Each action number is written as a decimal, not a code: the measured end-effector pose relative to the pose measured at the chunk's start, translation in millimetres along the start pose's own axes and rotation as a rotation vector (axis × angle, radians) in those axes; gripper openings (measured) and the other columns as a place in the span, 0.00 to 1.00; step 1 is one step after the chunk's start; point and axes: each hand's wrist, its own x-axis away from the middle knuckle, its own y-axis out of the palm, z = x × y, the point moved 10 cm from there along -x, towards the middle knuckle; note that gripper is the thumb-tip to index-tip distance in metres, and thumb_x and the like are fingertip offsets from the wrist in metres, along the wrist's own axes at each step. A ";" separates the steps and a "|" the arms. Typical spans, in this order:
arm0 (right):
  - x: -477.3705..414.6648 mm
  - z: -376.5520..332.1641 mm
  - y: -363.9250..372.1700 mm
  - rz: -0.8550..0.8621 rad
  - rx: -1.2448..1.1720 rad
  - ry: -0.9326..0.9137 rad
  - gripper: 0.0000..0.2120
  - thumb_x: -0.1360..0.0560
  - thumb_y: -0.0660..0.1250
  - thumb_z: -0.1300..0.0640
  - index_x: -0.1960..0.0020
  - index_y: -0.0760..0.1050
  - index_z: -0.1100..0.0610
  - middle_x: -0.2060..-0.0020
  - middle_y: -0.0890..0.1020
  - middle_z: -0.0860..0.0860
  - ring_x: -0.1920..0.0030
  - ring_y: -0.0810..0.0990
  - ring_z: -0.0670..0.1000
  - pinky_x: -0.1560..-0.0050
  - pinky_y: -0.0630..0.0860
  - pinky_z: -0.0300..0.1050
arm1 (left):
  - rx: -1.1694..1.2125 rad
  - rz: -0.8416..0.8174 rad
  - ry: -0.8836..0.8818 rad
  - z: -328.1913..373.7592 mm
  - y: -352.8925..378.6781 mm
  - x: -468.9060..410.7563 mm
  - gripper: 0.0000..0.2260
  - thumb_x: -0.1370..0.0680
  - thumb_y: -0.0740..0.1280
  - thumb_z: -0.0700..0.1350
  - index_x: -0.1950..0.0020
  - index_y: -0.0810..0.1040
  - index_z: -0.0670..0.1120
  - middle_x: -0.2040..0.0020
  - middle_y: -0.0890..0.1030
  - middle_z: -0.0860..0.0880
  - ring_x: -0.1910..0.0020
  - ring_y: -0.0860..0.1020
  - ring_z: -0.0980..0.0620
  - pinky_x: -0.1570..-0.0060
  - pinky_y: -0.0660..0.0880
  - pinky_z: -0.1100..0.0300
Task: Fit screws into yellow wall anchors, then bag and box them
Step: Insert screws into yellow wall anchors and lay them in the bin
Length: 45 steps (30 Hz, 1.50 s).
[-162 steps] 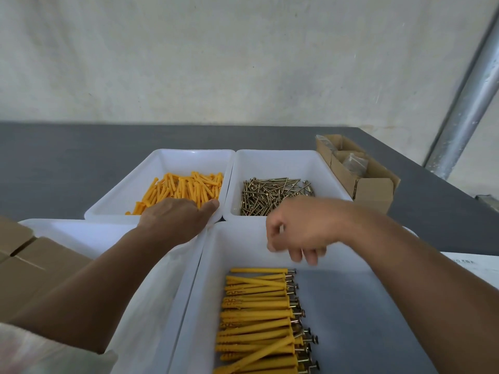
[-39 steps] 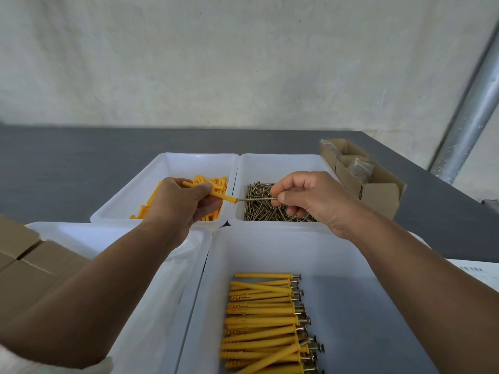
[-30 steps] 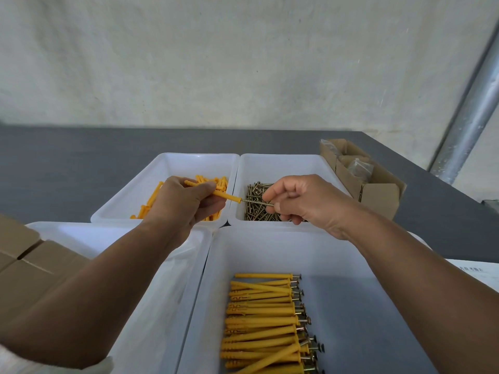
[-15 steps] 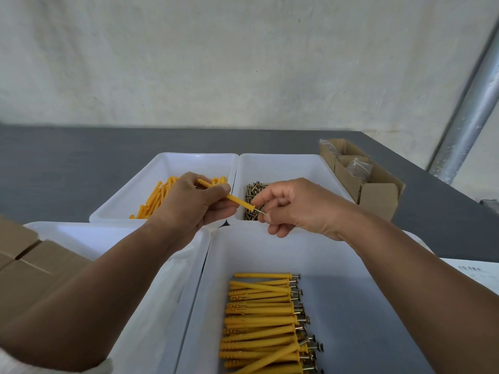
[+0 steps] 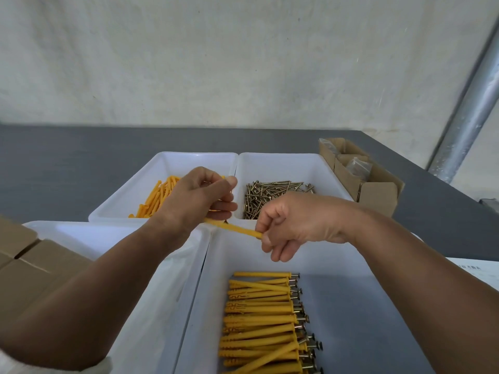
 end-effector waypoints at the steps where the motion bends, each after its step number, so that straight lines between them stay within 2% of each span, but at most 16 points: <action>1: 1.6 2.6 5.2 -0.045 0.025 0.031 0.05 0.24 0.69 0.66 0.49 0.78 0.60 0.55 0.85 0.59 0.58 0.86 0.54 0.58 0.83 0.44 | -0.019 0.029 -0.001 -0.9 -4.4 -1.3 0.12 0.23 0.70 0.50 0.51 0.75 0.42 0.59 0.83 0.45 0.57 0.85 0.46 0.59 0.81 0.55; 3: 5.0 8.9 14.9 -0.122 0.084 0.097 0.05 0.24 0.68 0.66 0.48 0.77 0.60 0.55 0.85 0.60 0.59 0.85 0.54 0.58 0.83 0.43 | -0.078 0.097 -0.007 -3.8 -14.4 -3.5 0.11 0.22 0.69 0.50 0.53 0.76 0.42 0.59 0.83 0.44 0.57 0.85 0.47 0.56 0.82 0.53; 5: 7.8 16.7 21.1 -0.171 0.142 0.169 0.06 0.24 0.68 0.66 0.47 0.77 0.60 0.53 0.84 0.60 0.59 0.85 0.53 0.59 0.83 0.42 | -0.278 0.192 0.032 -2.3 -27.2 -5.0 0.11 0.22 0.68 0.51 0.55 0.77 0.42 0.60 0.83 0.46 0.57 0.84 0.47 0.56 0.81 0.52; 9: 12.8 30.3 25.9 -0.223 0.254 0.300 0.05 0.22 0.66 0.66 0.48 0.74 0.60 0.51 0.83 0.63 0.61 0.83 0.54 0.61 0.83 0.41 | -0.855 0.329 0.138 6.8 -41.5 -5.2 0.10 0.22 0.65 0.54 0.57 0.76 0.49 0.63 0.79 0.53 0.62 0.75 0.57 0.67 0.68 0.61; 12: 13.6 36.1 25.2 -0.220 0.350 0.357 0.06 0.22 0.66 0.67 0.51 0.73 0.58 0.51 0.83 0.61 0.61 0.84 0.54 0.64 0.82 0.40 | -1.063 0.299 0.130 -1.8 -42.0 -10.6 0.12 0.21 0.62 0.56 0.58 0.75 0.49 0.65 0.76 0.53 0.65 0.71 0.57 0.70 0.63 0.61; 15: 12.2 40.6 28.0 -0.219 0.461 0.401 0.09 0.23 0.67 0.67 0.43 0.76 0.63 0.46 0.83 0.63 0.50 0.85 0.58 0.60 0.81 0.41 | -1.201 0.215 0.112 -14.3 -38.2 -15.4 0.19 0.20 0.59 0.59 0.64 0.74 0.48 0.67 0.75 0.50 0.67 0.70 0.55 0.71 0.61 0.59; 16: 11.3 42.4 30.5 -0.226 0.506 0.413 0.11 0.22 0.66 0.66 0.40 0.77 0.65 0.46 0.83 0.62 0.50 0.85 0.57 0.59 0.80 0.40 | -1.235 0.176 0.104 -19.0 -36.4 -16.7 0.22 0.20 0.57 0.60 0.65 0.73 0.47 0.67 0.75 0.50 0.67 0.70 0.55 0.70 0.61 0.59; 20: 7.1 41.0 33.2 -0.176 0.677 0.425 0.13 0.19 0.62 0.59 0.38 0.78 0.61 0.48 0.85 0.56 0.61 0.84 0.49 0.59 0.78 0.38 | -1.331 0.019 0.057 -36.8 -29.3 -20.1 0.29 0.21 0.47 0.66 0.61 0.78 0.48 0.63 0.77 0.50 0.61 0.74 0.53 0.64 0.66 0.58; 23: 8.5 44.1 35.5 -0.202 0.722 0.470 0.15 0.18 0.58 0.58 0.35 0.77 0.61 0.45 0.84 0.56 0.51 0.85 0.51 0.52 0.77 0.39 | -1.381 -0.047 0.025 -44.9 -27.0 -22.1 0.35 0.22 0.42 0.68 0.48 0.83 0.48 0.55 0.81 0.48 0.54 0.76 0.51 0.60 0.69 0.58; 26: 8.7 41.6 32.5 -0.187 0.778 0.460 0.15 0.18 0.59 0.57 0.36 0.78 0.59 0.48 0.85 0.55 0.53 0.84 0.48 0.56 0.76 0.37 | -1.397 -0.068 0.008 -48.2 -27.0 -23.6 0.37 0.23 0.41 0.70 0.47 0.83 0.49 0.53 0.81 0.49 0.53 0.75 0.50 0.57 0.69 0.57; 30: 9.6 44.9 32.0 -0.205 0.796 0.478 0.16 0.18 0.58 0.57 0.34 0.76 0.60 0.45 0.84 0.55 0.46 0.83 0.50 0.58 0.75 0.36 | -1.389 -0.097 0.008 -49.9 -25.6 -24.6 0.37 0.23 0.40 0.70 0.44 0.82 0.51 0.49 0.81 0.49 0.49 0.76 0.49 0.52 0.70 0.55; 33: 10.4 44.3 36.5 -0.235 0.752 0.479 0.16 0.18 0.61 0.58 0.33 0.75 0.62 0.45 0.84 0.58 0.45 0.84 0.54 0.47 0.79 0.43 | -1.389 -0.108 0.022 -50.2 -23.4 -24.9 0.34 0.22 0.40 0.69 0.37 0.78 0.55 0.41 0.80 0.49 0.42 0.75 0.48 0.50 0.68 0.55; 35: 10.4 41.8 38.8 -0.251 0.776 0.457 0.15 0.19 0.62 0.58 0.34 0.75 0.62 0.45 0.84 0.58 0.45 0.84 0.54 0.42 0.78 0.44 | -1.391 -0.115 0.030 -50.7 -23.0 -25.2 0.34 0.23 0.40 0.69 0.37 0.78 0.55 0.41 0.80 0.50 0.42 0.75 0.48 0.50 0.68 0.55; 40: 10.3 40.0 46.7 -0.306 0.794 0.431 0.14 0.20 0.63 0.61 0.36 0.76 0.63 0.46 0.84 0.59 0.47 0.84 0.54 0.42 0.78 0.45 | -1.395 -0.127 0.026 -53.2 -24.1 -27.2 0.35 0.23 0.40 0.70 0.40 0.80 0.54 0.43 0.81 0.50 0.45 0.74 0.49 0.51 0.68 0.55; 43: 10.8 42.7 49.4 -0.316 0.750 0.444 0.14 0.21 0.64 0.63 0.37 0.77 0.65 0.47 0.84 0.61 0.58 0.84 0.53 0.47 0.80 0.46 | -1.391 -0.129 0.028 -55.3 -25.3 -28.3 0.33 0.23 0.41 0.70 0.46 0.79 0.53 0.49 0.80 0.51 0.46 0.76 0.49 0.52 0.68 0.55; 45: 10.8 40.6 46.0 -0.300 0.717 0.432 0.13 0.21 0.64 0.62 0.38 0.77 0.66 0.49 0.84 0.61 0.67 0.80 0.50 0.56 0.81 0.42 | -1.390 -0.100 0.039 -53.8 -27.9 -28.8 0.29 0.23 0.42 0.70 0.54 0.74 0.52 0.58 0.77 0.52 0.53 0.75 0.50 0.54 0.69 0.54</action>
